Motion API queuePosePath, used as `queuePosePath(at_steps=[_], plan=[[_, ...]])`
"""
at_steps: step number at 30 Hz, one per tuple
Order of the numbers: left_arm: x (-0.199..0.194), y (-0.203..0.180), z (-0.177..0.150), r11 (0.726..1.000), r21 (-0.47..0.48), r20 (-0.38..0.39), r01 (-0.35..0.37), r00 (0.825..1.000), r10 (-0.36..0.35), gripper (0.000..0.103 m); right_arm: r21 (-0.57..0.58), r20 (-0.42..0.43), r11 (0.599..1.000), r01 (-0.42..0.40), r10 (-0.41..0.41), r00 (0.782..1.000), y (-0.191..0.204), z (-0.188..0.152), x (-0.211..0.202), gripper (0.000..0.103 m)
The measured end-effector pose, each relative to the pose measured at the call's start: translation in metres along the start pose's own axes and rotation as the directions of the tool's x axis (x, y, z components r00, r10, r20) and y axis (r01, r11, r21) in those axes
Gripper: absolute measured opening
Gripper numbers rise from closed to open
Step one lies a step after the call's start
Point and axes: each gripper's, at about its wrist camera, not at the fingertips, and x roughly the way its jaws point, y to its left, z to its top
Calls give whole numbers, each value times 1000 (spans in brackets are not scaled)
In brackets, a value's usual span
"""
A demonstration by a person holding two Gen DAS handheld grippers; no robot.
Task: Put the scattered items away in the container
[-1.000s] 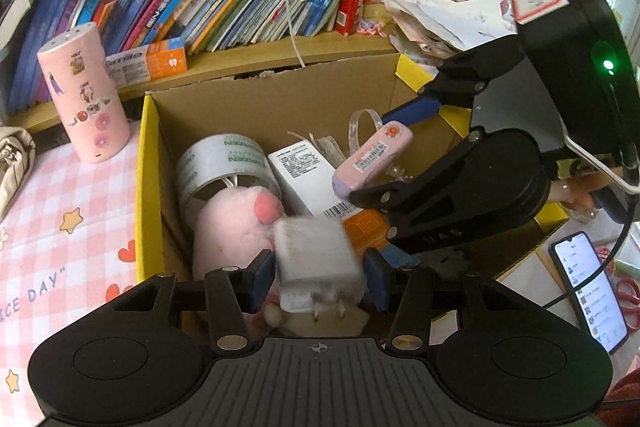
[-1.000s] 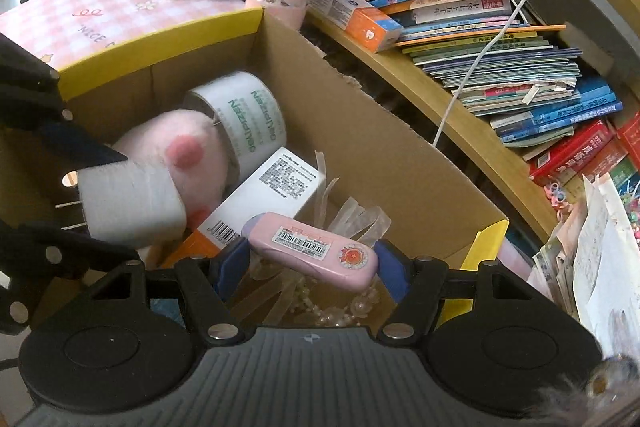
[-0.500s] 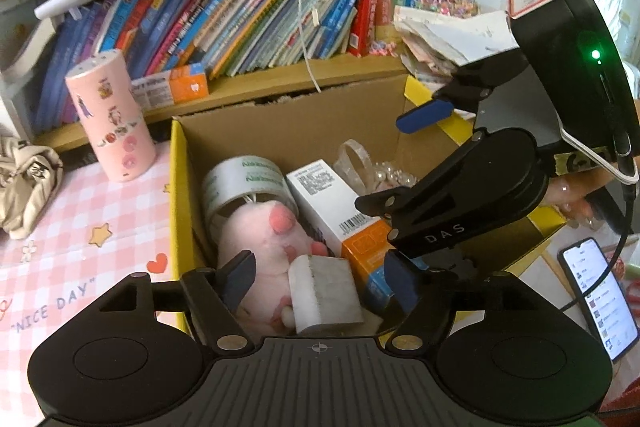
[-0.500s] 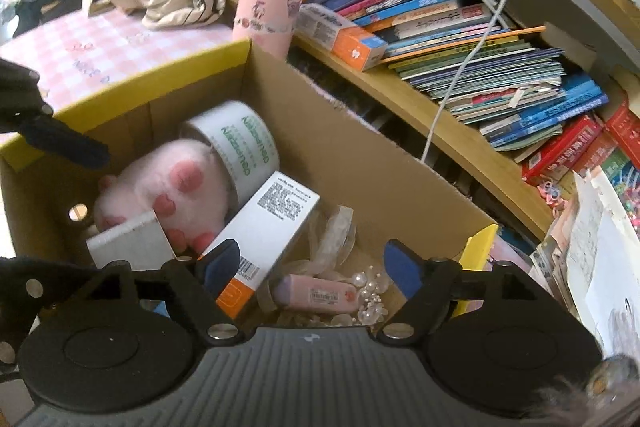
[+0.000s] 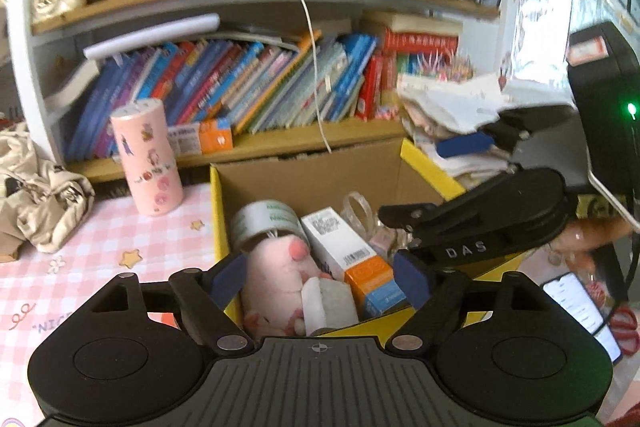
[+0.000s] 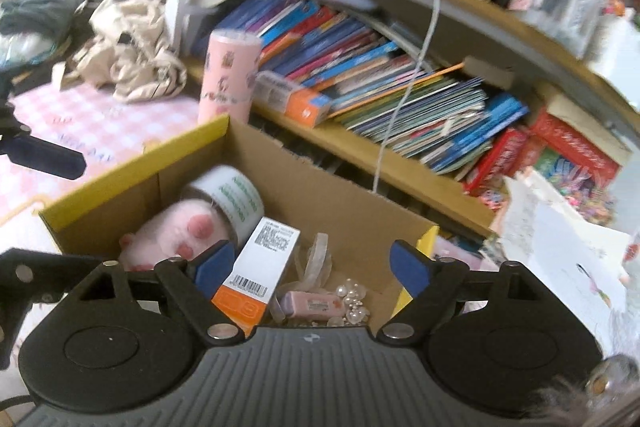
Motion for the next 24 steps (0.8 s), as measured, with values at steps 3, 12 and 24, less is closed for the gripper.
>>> queuePosePath(at_steps=[3, 12, 24], plan=[[-20, 5, -5, 1000, 0, 58, -4, 998, 4, 88, 54, 26, 998, 39, -40, 999, 7, -2, -18, 88], [-63, 35, -27, 999, -38, 124, -17, 992, 21, 95, 205, 76, 969, 136, -155, 985, 43, -11, -64, 96], [-98, 65, -67, 996, -30, 99, -84, 991, 86, 102, 353, 14, 914, 201, -220, 975, 113, -45, -95, 103]])
